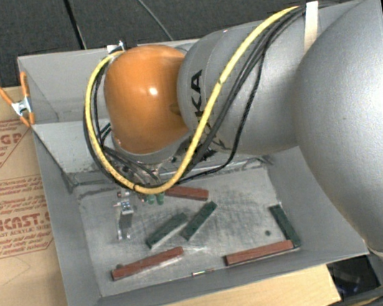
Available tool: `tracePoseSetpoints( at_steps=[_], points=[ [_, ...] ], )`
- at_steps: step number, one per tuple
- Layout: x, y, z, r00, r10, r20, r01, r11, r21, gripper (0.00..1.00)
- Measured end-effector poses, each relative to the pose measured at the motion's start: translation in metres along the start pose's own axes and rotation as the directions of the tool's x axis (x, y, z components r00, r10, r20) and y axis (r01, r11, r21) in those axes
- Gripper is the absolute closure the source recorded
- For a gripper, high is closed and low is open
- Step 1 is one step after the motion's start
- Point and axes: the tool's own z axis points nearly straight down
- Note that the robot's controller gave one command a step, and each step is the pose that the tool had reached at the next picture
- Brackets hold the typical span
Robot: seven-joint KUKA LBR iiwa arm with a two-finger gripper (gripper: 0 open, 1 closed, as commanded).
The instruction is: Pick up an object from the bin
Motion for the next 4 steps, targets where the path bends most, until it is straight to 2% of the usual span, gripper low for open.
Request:
tracePoseSetpoints(
  at_steps=[1, 2, 3, 4],
  points=[
    [0.0, 0.0, 0.0, 1.0, 0.0, 0.0, 0.0, 1.0, 0.0, 0.0],
    [0.036, -0.025, 0.056, 0.997, -0.075, 0.003, 0.075, 0.997, 0.0, 0.0],
    [0.053, -0.043, 0.128, 0.985, -0.175, -0.006, 0.175, 0.985, 0.0, 1.0],
    [0.053, -0.043, 0.128, 0.985, -0.175, -0.006, 0.175, 0.985, 0.0, 1.0]
  ],
)
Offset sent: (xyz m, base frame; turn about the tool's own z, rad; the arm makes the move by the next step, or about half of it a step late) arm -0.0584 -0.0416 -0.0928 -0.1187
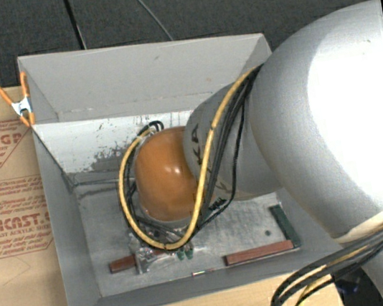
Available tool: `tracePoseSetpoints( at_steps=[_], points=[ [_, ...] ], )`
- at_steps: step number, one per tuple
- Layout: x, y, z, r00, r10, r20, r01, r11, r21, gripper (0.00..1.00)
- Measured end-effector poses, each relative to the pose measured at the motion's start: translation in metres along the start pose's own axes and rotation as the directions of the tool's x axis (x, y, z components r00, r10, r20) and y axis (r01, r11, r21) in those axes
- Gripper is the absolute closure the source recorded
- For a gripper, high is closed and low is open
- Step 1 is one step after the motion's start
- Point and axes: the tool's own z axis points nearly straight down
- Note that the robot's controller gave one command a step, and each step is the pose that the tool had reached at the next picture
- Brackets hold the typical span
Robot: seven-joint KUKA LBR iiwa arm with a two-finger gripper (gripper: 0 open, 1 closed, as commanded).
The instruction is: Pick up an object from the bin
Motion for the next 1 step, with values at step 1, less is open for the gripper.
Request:
tracePoseSetpoints(
  at_steps=[1],
  points=[
    [-0.0016, 0.0068, -0.1326, 1.0, -0.022, 0.006, 0.022, 1.0, 0.001, 1.0]
  ],
)
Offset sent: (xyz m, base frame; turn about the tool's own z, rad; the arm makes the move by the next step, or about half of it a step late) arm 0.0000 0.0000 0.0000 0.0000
